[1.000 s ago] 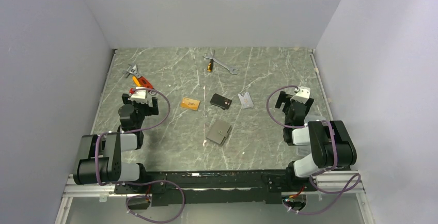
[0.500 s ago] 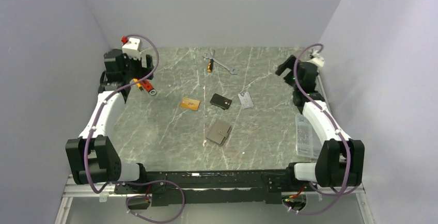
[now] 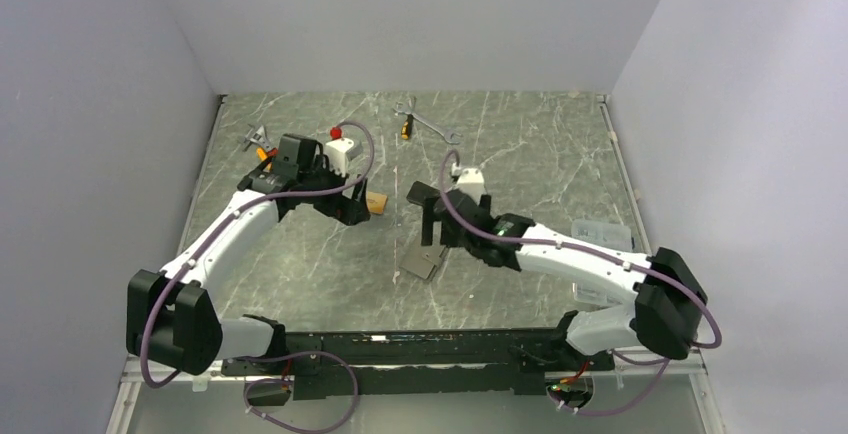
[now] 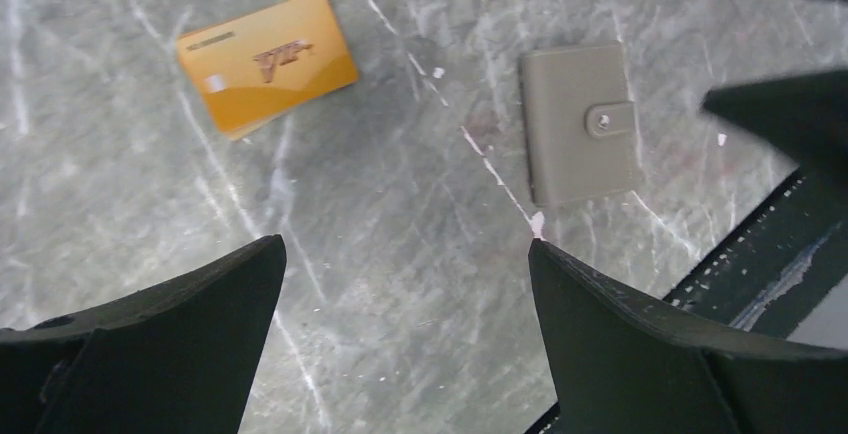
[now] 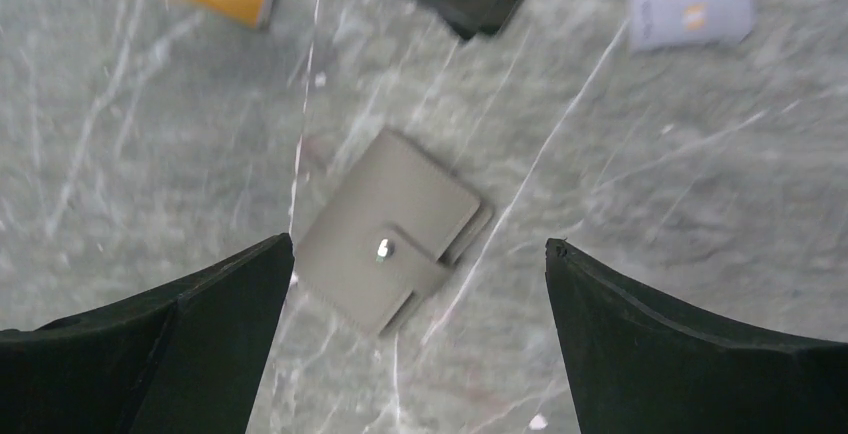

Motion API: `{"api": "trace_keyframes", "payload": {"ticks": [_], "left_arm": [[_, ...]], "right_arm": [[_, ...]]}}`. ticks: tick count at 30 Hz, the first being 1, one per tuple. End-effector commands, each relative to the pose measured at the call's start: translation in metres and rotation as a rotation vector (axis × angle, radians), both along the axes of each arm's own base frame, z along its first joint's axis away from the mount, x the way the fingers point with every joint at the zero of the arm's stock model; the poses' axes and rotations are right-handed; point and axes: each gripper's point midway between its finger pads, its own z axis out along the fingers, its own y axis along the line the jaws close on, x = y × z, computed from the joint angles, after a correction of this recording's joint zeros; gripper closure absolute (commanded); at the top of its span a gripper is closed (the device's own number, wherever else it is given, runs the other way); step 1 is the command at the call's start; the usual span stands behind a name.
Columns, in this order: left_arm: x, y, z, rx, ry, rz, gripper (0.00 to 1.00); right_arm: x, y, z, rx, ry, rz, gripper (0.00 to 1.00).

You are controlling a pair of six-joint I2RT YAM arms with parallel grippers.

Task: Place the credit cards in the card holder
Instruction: Open the card holder at the center of the board.

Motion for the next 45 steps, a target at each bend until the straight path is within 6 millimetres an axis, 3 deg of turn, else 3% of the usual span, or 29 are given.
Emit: {"api": "trace_keyframes", "payload": {"ticks": [1, 7, 11, 17, 24, 30, 36, 45], "left_arm": [[-0.012, -0.022, -0.001, -0.069, 0.033, -0.047, 0.01], [-0.028, -0.047, -0.002, -0.192, 0.063, -0.124, 0.01], [-0.033, -0.052, -0.002, -0.199, 0.048, -0.146, 0.01], [-0.045, -0.058, -0.017, -0.215, 0.081, -0.148, 0.01], [-0.053, -0.072, -0.039, -0.223, 0.152, -0.154, 0.01], [-0.058, -0.086, -0.054, -0.221, 0.188, -0.165, 0.01], [-0.056, -0.099, -0.069, -0.212, 0.225, -0.164, 0.01], [-0.053, -0.128, -0.087, -0.2, 0.263, -0.183, 0.01]], "right_arm": [[-0.03, 0.014, -0.031, -0.068, 0.048, -0.014, 0.01], [-0.052, 0.043, -0.064, -0.083, 0.102, 0.038, 0.06], [-0.053, 0.045, -0.084, -0.09, 0.124, 0.03, 0.1], [-0.042, 0.046, -0.091, -0.076, 0.103, 0.014, 0.15], [-0.033, 0.034, -0.1, -0.021, 0.125, -0.034, 0.23], [-0.036, 0.024, -0.111, 0.018, 0.15, -0.059, 0.33], [-0.046, -0.002, -0.13, 0.101, 0.203, -0.127, 0.51], [-0.067, -0.015, -0.145, 0.22, 0.234, -0.125, 0.7]]}}
